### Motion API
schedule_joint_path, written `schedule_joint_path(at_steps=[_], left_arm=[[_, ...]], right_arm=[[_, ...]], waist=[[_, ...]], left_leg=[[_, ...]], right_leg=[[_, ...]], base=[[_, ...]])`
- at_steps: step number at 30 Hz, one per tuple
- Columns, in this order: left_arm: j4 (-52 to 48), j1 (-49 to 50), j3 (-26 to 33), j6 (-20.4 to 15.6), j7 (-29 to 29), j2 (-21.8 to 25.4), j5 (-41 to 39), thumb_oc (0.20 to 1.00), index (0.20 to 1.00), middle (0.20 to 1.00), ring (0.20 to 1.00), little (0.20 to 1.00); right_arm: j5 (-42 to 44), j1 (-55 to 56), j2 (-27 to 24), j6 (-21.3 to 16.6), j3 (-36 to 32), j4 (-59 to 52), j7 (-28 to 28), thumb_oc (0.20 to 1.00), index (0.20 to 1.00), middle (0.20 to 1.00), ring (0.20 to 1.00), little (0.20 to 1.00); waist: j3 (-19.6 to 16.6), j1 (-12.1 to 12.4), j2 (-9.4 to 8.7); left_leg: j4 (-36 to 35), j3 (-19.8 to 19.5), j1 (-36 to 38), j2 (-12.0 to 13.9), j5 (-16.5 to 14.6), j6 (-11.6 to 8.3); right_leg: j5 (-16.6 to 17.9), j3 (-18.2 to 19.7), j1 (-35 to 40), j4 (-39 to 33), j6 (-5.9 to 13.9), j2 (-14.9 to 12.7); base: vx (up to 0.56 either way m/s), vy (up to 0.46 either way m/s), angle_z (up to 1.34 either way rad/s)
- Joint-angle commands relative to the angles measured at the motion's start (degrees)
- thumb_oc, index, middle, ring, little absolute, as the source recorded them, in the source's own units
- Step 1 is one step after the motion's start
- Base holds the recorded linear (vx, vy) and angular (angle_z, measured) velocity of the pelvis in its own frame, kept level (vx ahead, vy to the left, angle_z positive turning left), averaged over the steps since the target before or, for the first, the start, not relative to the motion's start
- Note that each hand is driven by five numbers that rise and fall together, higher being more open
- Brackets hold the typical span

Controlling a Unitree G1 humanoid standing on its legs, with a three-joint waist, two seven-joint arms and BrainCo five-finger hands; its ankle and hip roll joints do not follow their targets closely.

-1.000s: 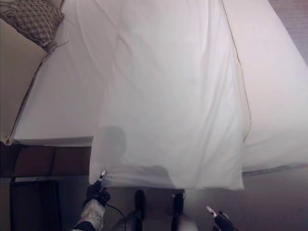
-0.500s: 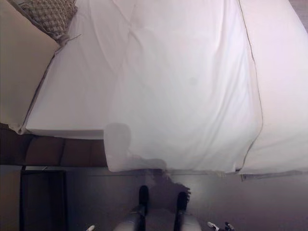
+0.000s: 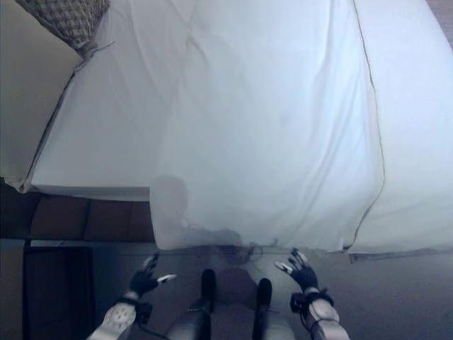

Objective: Make the bed

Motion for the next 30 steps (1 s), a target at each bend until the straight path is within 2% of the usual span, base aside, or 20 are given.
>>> schedule_joint_path(at_steps=[1,2,4,5,7,9,10,15,19,21,22,23,26,28,30], left_arm=[[-3.9,-2.5,-1.9,-3.4,-6.0,0.4,-1.3,1.0,1.0,1.0,1.0,1.0],[-3.9,-2.5,-1.9,-3.4,-6.0,0.4,-1.3,1.0,1.0,1.0,1.0,1.0],[-7.5,-8.5,-6.9,-3.3,-10.0,1.8,-4.6,1.0,1.0,1.0,1.0,1.0],[-7.5,-8.5,-6.9,-3.2,-10.1,1.8,-4.6,1.0,1.0,1.0,1.0,1.0],[-11.0,-16.2,-13.3,-3.1,-12.9,3.2,-6.0,1.0,1.0,1.0,1.0,1.0],[-11.5,-18.5,-14.9,-3.1,-13.7,3.1,-6.9,1.0,1.0,1.0,1.0,1.0],[-12.2,-23.4,-18.0,-2.5,-15.5,3.1,-9.6,1.0,1.0,1.0,1.0,1.0],[-11.4,-29.6,-19.4,-1.6,-17.4,1.1,-14.9,1.0,1.0,1.0,1.0,1.0],[-9.9,-34.8,-17.2,-2.4,-13.1,-0.8,-13.2,1.0,1.0,1.0,1.0,1.0],[-7.1,-38.3,-14.1,-2.4,-7.2,-2.1,-8.9,1.0,1.0,1.0,1.0,1.0],[-7.1,-38.3,-14.1,-2.4,-7.2,-2.1,-8.9,1.0,1.0,1.0,1.0,1.0],[-5.4,-40.5,-12.1,-2.3,-3.1,-2.3,-5.9,1.0,1.0,1.0,1.0,1.0],[-0.9,-44.9,-9.3,-1.7,2.3,-2.1,-3.8,1.0,1.0,1.0,1.0,1.0],[3.0,-47.6,-8.1,-1.0,4.9,-2.4,-4.4,1.0,1.0,1.0,1.0,1.0],[6.7,-50.9,-8.0,-0.6,6.5,-2.1,-3.8,1.0,1.0,1.0,1.0,1.0]], right_arm=[[2.4,-2.8,-2.2,-1.3,2.9,-2.1,3.8,1.0,1.0,1.0,1.0,1.0],[2.5,-2.8,-2.2,-1.3,2.9,-2.1,3.8,1.0,1.0,1.0,1.0,1.0],[2.6,-8.6,-3.1,-0.3,5.9,-1.8,4.9,1.0,1.0,1.0,1.0,1.0],[2.6,-8.6,-3.1,-0.4,5.9,-1.8,4.9,1.0,1.0,1.0,1.0,1.0],[3.0,-14.1,-3.0,-0.2,8.5,-2.1,4.6,1.0,1.0,1.0,1.0,1.0],[3.7,-15.6,-2.7,0.1,8.9,-2.4,4.8,1.0,1.0,1.0,1.0,1.0],[6.8,-18.4,-2.6,0.2,9.9,-3.3,5.7,1.0,1.0,1.0,1.0,1.0],[9.1,-24.7,-3.3,0.8,11.7,-3.4,5.7,1.0,1.0,1.0,1.0,1.0],[9.9,-29.8,-4.6,0.3,11.1,-4.1,4.3,1.0,1.0,1.0,1.0,1.0],[9.9,-34.2,-5.2,0.0,10.8,-3.4,2.9,1.0,1.0,1.0,1.0,1.0],[9.9,-34.2,-5.2,0.0,10.8,-3.4,2.9,1.0,1.0,1.0,1.0,1.0],[8.9,-37.0,-6.2,-0.5,10.1,-3.6,0.7,1.0,1.0,1.0,1.0,1.0],[5.0,-42.6,-7.6,-1.4,9.5,-1.4,-3.0,1.0,1.0,1.0,1.0,1.0],[0.1,-47.1,-8.4,-1.5,10.3,2.3,-6.9,1.0,1.0,1.0,1.0,1.0],[-1.8,-51.7,-8.6,-0.9,11.3,7.0,-8.3,1.0,1.0,1.0,1.0,1.0]], waist=[[0.9,-0.3,-0.81],[0.9,-0.3,-0.81],[1.9,-0.5,-0.51],[1.9,-0.5,-0.52],[3.1,-1.1,-0.14],[3.3,-1.3,-0.13],[4.1,-1.5,-0.28],[4.3,-1.8,-0.34],[5.4,-2.0,-0.36],[5.6,-1.9,-0.65],[5.6,-1.9,-0.65],[5.6,-2.0,-0.75],[5.7,-2.3,-1.08],[5.9,-2.5,-1.36],[5.8,-2.7,-1.36]], left_leg=[[4.6,0.9,-2.8,-3.5,-2.9,0.16],[4.6,0.9,-2.9,-3.5,-3.0,0.16],[6.5,1.5,-5.2,-3.4,-3.2,0.32],[6.6,1.5,-5.3,-3.4,-3.2,0.32],[8.9,1.7,-7.9,-3.7,-3.5,0.21],[9.9,2.0,-9.2,-3.5,-3.5,0.19],[12.2,2.4,-12.0,-3.3,-4.0,0.04],[16.2,2.7,-17.1,-2.9,-4.6,0.21],[19.4,3.2,-21.2,-2.6,-5.2,0.14],[22.0,3.5,-24.5,-2.1,-5.7,0.12],[22.1,3.5,-24.5,-2.1,-5.8,0.12],[23.7,3.2,-26.5,-2.0,-6.0,0.08],[27.3,3.8,-29.5,-1.5,-7.3,0.02],[29.5,4.0,-31.0,-1.2,-7.9,-0.09],[31.4,4.4,-32.6,-0.9,-8.5,-0.16]], right_leg=[[7.9,2.3,-2.6,-3.6,4.03,-1.5],[7.8,2.4,-2.6,-3.5,4.03,-1.5],[7.7,2.8,-5.5,-1.4,3.88,-1.5],[7.7,2.8,-5.5,-1.4,3.88,-1.5],[7.2,3.1,-8.5,1.6,3.79,-1.7],[7.2,3.3,-10.1,3.0,3.74,-1.8],[7.0,3.4,-12.8,4.9,3.66,-2.0],[6.4,3.8,-18.1,8.8,3.23,-2.0],[5.9,4.2,-22.6,12.5,3.15,-2.3],[5.3,4.3,-25.6,14.9,2.96,-2.2],[5.3,4.3,-25.7,14.9,2.96,-2.2],[4.6,4.4,-27.7,16.7,2.78,-1.9],[3.6,4.9,-30.8,20.0,2.49,-1.9],[3.2,4.9,-32.3,21.7,2.24,-1.9],[2.9,5.1,-34.1,23.0,2.21,-1.9]], base=[[-0.05,0.014,0.0],[-0.06,0.022,-0.03],[-0.1,0.03,-0.02],[-0.11,0.025,-0.02],[-0.13,0.035,0.0],[-0.1,0.024,0.04],[-0.08,0.005,0.05],[-0.08,0.008,0.05],[-0.06,0.017,-0.03],[-0.04,-0.012,-0.04],[-0.03,-0.013,-0.03],[-0.02,-0.014,-0.03],[0.0,0.0,0.0],[0.0,0.005,-0.07],[0.01,0.002,-0.14]])
